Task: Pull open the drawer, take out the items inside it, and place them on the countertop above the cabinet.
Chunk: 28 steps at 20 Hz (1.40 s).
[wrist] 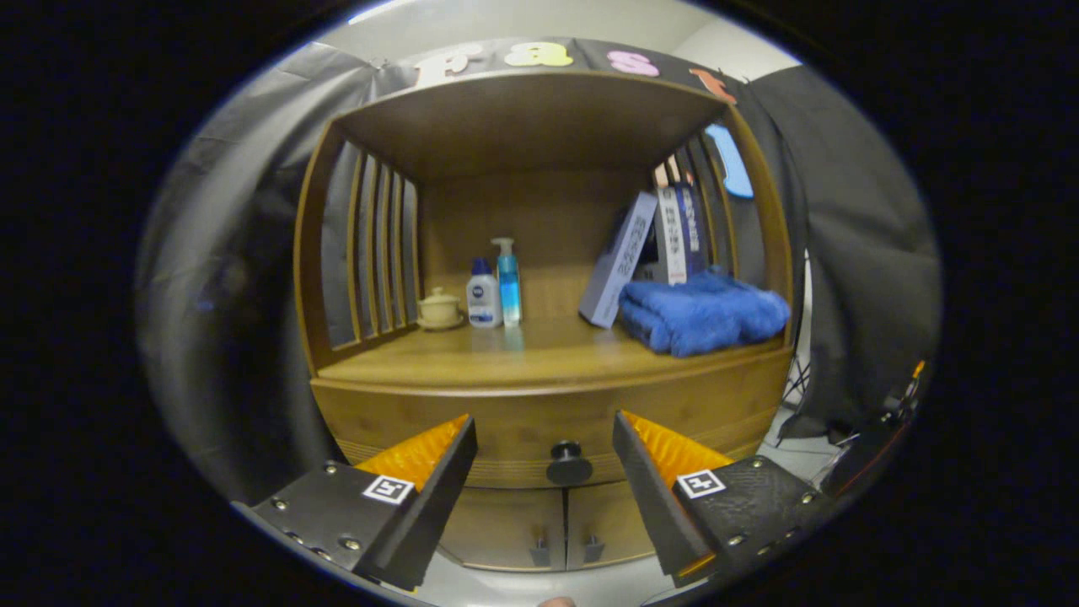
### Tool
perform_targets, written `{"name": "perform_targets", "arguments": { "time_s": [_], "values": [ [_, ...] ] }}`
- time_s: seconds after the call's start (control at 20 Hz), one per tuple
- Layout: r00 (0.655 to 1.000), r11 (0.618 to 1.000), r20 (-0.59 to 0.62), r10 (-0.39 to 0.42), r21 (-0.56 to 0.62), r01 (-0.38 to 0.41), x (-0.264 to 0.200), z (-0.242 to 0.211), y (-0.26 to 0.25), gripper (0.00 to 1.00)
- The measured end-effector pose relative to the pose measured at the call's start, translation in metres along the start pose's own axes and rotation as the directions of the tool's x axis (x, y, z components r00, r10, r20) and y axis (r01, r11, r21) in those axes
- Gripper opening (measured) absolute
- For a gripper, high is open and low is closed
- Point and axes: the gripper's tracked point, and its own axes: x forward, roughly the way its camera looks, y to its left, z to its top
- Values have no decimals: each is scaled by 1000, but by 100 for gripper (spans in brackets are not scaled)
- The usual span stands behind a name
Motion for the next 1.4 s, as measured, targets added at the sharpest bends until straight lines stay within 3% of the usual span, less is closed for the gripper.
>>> {"name": "perform_targets", "arguments": {
  "time_s": [0.15,0.35,0.45,0.65,0.8,1.0,1.1,1.4],
  "values": [
    [999,998,-41,-12,-60,9,31,-25,-16,98],
    [994,1000,-105,-14,-20,12,63,-51,-20,61],
    [997,1000,-79,-19,20,21,64,-52,-19,46],
    [999,998,-48,0,56,3,60,-50,-19,45],
    [997,999,-48,53,7,-53,61,-51,-17,45],
    [996,999,-70,46,-6,-46,55,-52,-17,32],
    [995,998,-73,65,-11,-66,38,-55,-19,32],
    [995,1000,-103,9,25,-6,-26,-61,-27,32]
  ]
}}
